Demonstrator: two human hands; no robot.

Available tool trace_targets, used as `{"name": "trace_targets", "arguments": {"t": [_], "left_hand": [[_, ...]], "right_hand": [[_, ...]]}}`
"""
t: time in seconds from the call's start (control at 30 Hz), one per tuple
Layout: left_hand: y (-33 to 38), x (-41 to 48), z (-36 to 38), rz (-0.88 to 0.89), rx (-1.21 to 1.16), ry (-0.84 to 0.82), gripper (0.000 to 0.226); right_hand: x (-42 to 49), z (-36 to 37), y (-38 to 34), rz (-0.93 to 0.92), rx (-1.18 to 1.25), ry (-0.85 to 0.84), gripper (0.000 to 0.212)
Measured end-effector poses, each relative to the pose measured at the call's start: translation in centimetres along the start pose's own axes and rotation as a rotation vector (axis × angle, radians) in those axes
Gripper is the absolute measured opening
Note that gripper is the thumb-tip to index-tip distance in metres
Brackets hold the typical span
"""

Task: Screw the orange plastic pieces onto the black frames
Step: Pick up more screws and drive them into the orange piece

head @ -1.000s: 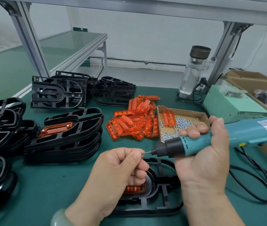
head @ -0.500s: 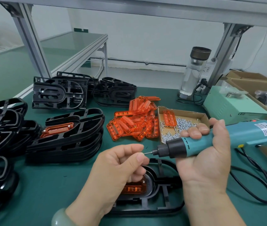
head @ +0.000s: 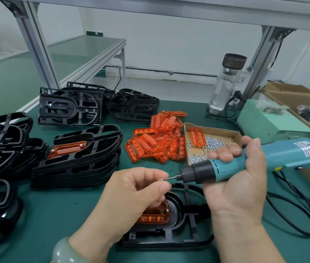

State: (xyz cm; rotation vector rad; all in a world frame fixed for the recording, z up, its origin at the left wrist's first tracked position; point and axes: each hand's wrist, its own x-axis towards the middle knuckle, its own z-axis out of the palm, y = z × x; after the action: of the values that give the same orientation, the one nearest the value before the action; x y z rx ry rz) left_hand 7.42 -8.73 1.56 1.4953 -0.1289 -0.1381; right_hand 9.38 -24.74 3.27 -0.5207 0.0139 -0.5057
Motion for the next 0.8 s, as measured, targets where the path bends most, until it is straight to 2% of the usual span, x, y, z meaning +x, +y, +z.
{"name": "trace_targets", "arguments": {"t": [0.03, 0.1, 0.13, 0.2, 0.3, 0.4, 0.53, 0.8], "left_hand": [[0.0, 0.0, -0.3, 0.015, 0.040, 0.003, 0.030], [0.1, 0.1, -1.2, 0.073, 0.207, 0.068, 0.022], [0.0, 0.2, -1.7, 0.101, 0.329, 0.112, 0.013], [-0.1, 0.1, -2.7, 0.156, 0.605, 0.142, 0.016], [-0.3, -0.2, -3.8, 0.145, 0.827, 0.046, 0.017], [-0.6, -0.5, -5.1, 0.047, 0.967, -0.085, 0.024], [-0.7, -0.6, -5.7, -0.046, 1.046, -0.183, 0.032], [-1.9, -0.3, -3.1, 0.047, 0.983, -0.219, 0.044]], "right_hand": [[0.1, -0.1, -0.1, -0.002, -0.002, 0.009, 0.015], [0.4, -0.1, -0.2, -0.010, -0.005, 0.029, 0.015], [0.5, -0.2, -0.3, -0.013, -0.005, 0.037, 0.015], [0.7, -0.2, -0.5, -0.019, -0.001, 0.056, 0.016], [1.0, -0.2, -0.7, -0.027, -0.024, 0.091, 0.015], [1.2, -0.2, -0.8, -0.025, -0.044, 0.120, 0.017], [1.2, -0.3, -0.9, -0.016, -0.065, 0.116, 0.018], [0.7, -0.4, 0.3, 0.060, -0.204, -0.001, 0.014]]}}
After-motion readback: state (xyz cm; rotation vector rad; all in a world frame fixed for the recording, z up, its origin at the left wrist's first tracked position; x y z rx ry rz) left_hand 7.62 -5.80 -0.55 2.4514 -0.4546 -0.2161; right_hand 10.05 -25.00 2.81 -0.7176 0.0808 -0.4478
